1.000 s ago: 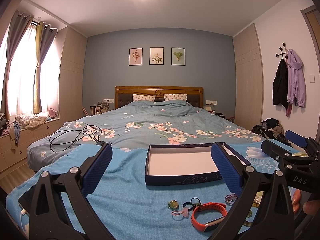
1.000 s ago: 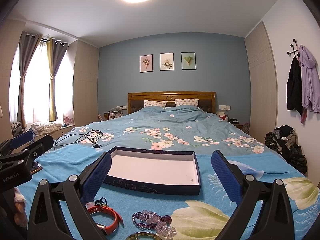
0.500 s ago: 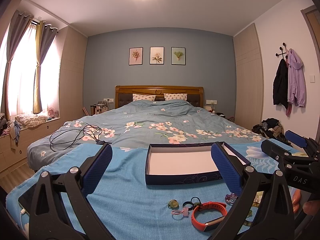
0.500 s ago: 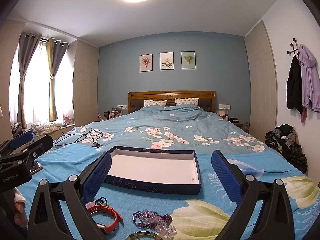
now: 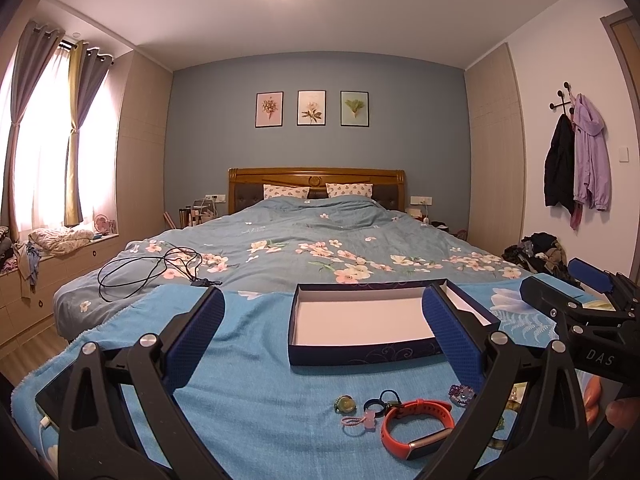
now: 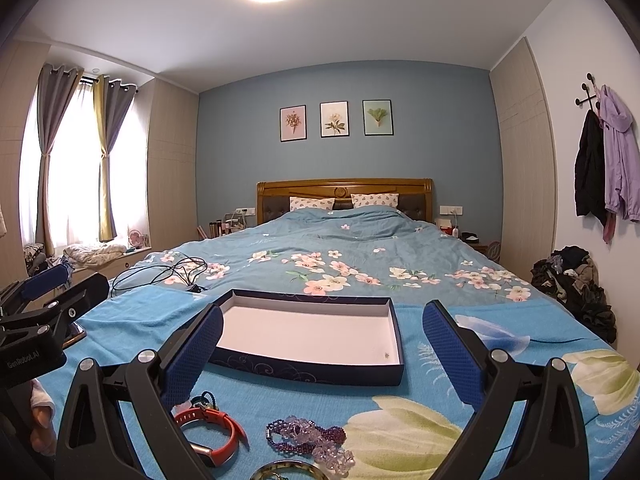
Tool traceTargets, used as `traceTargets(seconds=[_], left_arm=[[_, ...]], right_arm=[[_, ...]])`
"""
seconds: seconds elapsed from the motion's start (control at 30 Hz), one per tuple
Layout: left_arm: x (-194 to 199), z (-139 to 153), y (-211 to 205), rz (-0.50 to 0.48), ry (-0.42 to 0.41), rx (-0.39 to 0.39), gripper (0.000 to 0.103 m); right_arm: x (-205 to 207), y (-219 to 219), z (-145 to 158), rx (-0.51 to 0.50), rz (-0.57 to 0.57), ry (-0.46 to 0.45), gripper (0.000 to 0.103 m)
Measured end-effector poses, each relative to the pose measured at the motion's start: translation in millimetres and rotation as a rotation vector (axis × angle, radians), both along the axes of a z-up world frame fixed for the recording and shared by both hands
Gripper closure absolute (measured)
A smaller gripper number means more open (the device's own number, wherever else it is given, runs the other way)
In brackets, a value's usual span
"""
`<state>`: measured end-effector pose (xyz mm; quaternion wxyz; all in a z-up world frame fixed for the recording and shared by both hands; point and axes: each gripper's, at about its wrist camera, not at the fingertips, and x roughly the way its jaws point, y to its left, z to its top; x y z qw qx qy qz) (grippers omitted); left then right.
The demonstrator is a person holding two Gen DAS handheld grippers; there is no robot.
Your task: Organize jewelry
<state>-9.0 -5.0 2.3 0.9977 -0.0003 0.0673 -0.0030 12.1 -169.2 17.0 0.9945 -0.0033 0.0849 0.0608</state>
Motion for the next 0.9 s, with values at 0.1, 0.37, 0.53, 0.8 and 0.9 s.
traceTargets(seconds=[0.1,0.37,0.53,0.8,0.9], left_arm=[[2,0,-1,-0.004,0.007,0.001,0.006],[3,-3,-2,-0.022,0.033,-0.001,0.006],[12,-11,-5,-0.062,0.092,0.015,0.006],[43,-39,-14,-0.216,0.304,0.015,0.007],[58,-52,-16,-0.275,0.371,-0.009,0.016]], right_arm=[[-1,1,-1,0.000,0.001,0.003,0.006],[-2,-6,1,0.006,0.000,0.018,0.006],[4,-13,-4,-0.009,0.010,0.080,0.006],[17,-23,-32,-0.029,0.115,0.336,0.009],[19,-26,-46,-0.031,0.171,0.441,0.019]])
